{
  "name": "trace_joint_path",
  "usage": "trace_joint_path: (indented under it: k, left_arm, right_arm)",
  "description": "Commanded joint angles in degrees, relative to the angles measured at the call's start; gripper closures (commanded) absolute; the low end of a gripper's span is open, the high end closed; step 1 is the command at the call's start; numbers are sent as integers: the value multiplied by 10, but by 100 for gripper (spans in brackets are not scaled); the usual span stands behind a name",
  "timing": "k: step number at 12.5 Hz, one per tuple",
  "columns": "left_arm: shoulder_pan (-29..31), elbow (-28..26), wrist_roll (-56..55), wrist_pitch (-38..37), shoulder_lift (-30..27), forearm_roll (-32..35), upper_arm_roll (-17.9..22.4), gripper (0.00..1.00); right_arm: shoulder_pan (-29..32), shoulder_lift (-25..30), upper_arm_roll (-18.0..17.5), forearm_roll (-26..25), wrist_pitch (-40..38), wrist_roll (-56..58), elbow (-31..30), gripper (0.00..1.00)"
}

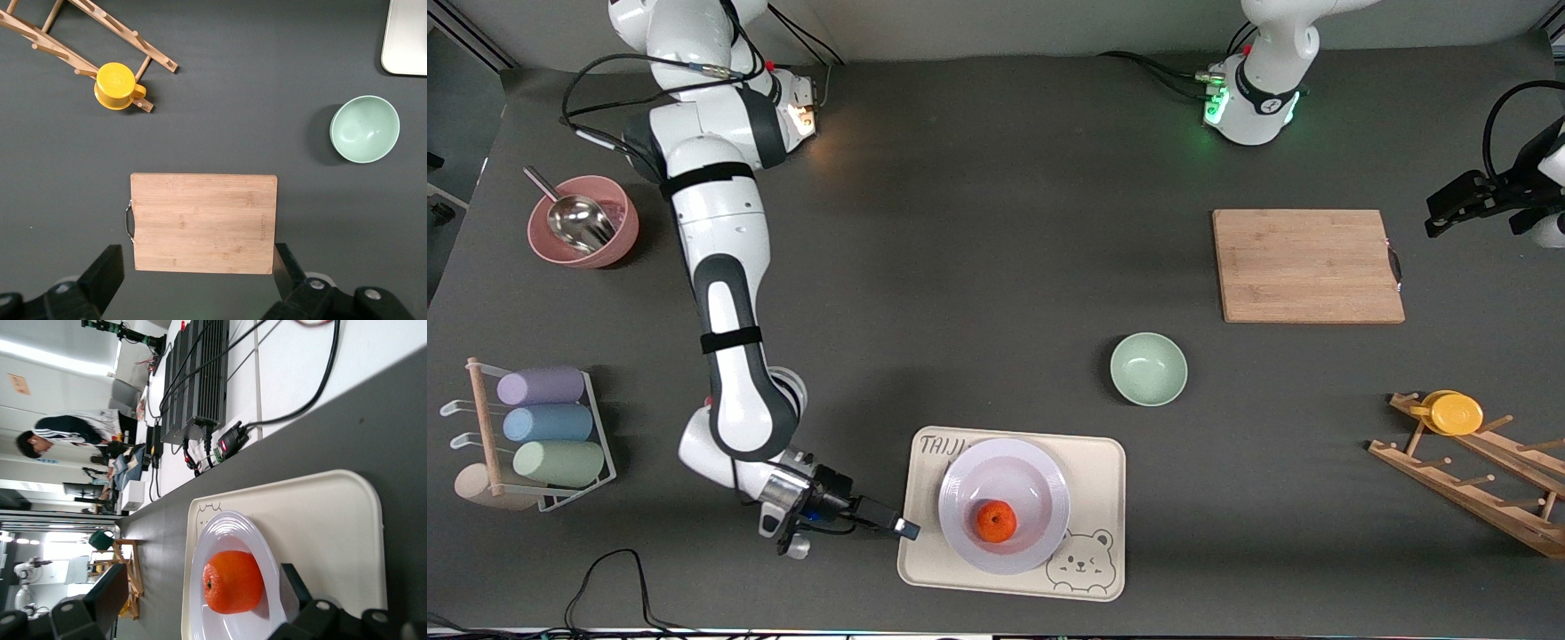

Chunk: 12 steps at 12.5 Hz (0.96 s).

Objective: Place orange and plate with both arms

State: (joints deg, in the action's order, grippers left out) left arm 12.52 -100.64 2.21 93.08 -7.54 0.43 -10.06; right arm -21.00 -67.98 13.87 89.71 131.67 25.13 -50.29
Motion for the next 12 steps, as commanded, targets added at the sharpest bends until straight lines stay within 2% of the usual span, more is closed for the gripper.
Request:
trace_joint_path:
  k: [1, 7, 8, 10, 12]
  left_arm:
    - [-2, -4, -6, 7, -9, 5, 0, 0]
    - [-2, -1, -2, 1, -18, 5, 0, 0]
    - [-2, -1, -1, -1, -18, 5, 0, 0]
    - [-2, -1, 0, -4, -18, 4, 0, 0]
    - [0, -1, 1, -8, -19, 3, 2, 0]
  right_arm:
    - [0, 76, -2, -135, -15, -69, -72, 0]
    - [-4, 270, 23, -378, -76, -67, -301, 0]
    - [-7, 306, 23, -421, -76, -68, -339, 0]
    - [-10, 367, 27, -473, -77, -70, -410, 0]
    - [-11, 425, 30, -562, -77, -71, -464, 0]
